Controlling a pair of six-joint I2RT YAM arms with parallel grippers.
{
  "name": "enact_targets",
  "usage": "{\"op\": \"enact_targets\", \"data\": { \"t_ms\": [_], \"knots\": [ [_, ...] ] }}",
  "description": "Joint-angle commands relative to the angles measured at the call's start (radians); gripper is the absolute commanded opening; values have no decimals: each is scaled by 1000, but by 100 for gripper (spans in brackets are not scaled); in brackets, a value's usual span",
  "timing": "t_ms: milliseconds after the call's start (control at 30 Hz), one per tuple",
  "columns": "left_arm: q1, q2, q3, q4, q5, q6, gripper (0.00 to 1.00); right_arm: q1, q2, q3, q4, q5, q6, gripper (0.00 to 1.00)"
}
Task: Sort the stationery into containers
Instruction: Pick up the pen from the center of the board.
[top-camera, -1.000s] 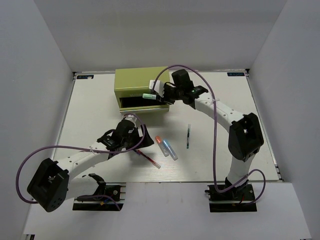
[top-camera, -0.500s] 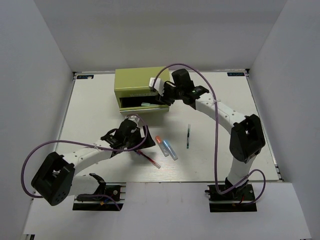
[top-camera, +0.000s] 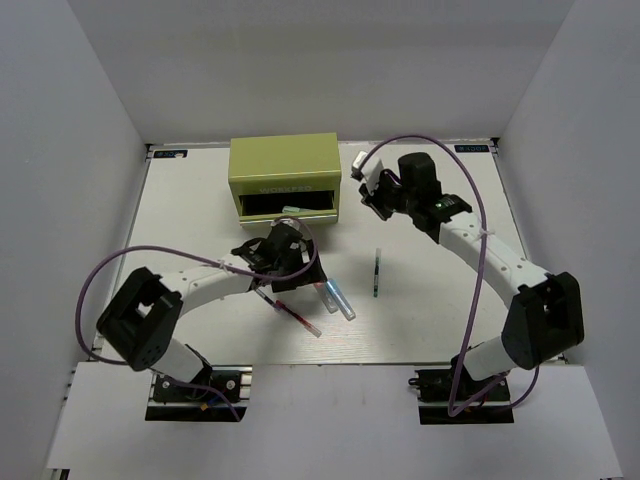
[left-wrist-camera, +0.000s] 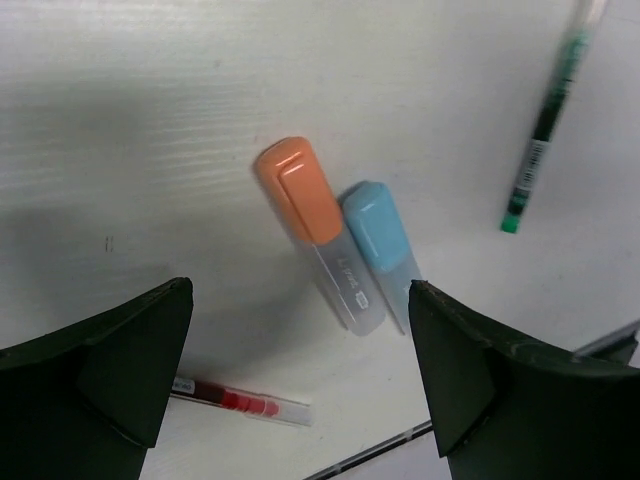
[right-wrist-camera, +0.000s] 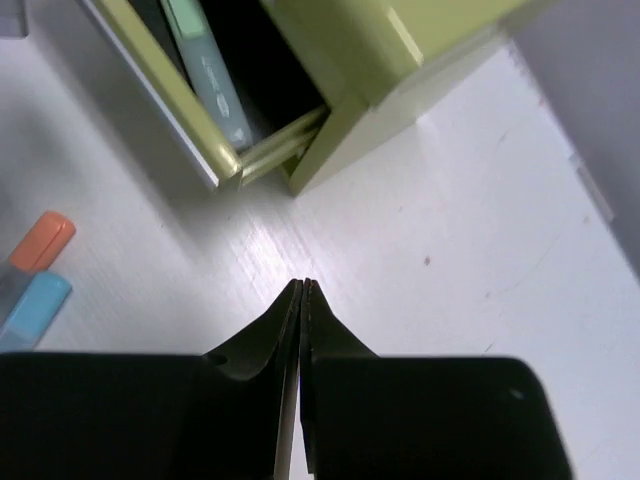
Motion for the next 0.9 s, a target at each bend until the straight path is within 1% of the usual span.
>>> {"op": "enact_targets", "data": {
  "t_ms": [0,33,233,267,333,400,467,700,767,800,867],
  "knots": [
    [-28,59,98,-178,-107,-133,98,-29,-60,-57,52,-8,77,5],
    [-28,91,137,-208,-121,-158,98,-36,-77,-76,53,-12,82,6],
    [-66,149,208,-278,-196,-339,97,-69,-146,-148,69,-40,110,6],
    [-66,160,221,-298,-214,-385,97,-71,-152,-157,67,-46,113,8],
    [-75,215,277,-379,-237,-424,96,-82,-175,-166,69,-48,116,8],
    [-86,260,334,-424,-237,-433,96,-92,-191,-180,73,-49,119,9],
    [-95,310,359,-464,-246,-444,93,-98,-198,-196,75,-52,128,9],
    [-127,372,418,-535,-293,-474,82,-115,-232,-225,87,-71,142,9],
    [-127,381,428,-560,-302,-474,78,-121,-240,-235,87,-71,146,9],
    [-127,392,428,-570,-302,-483,72,-123,-241,-242,93,-74,145,9],
    [-137,402,428,-582,-302,-483,69,-128,-243,-242,95,-80,151,9]
  ]
}}
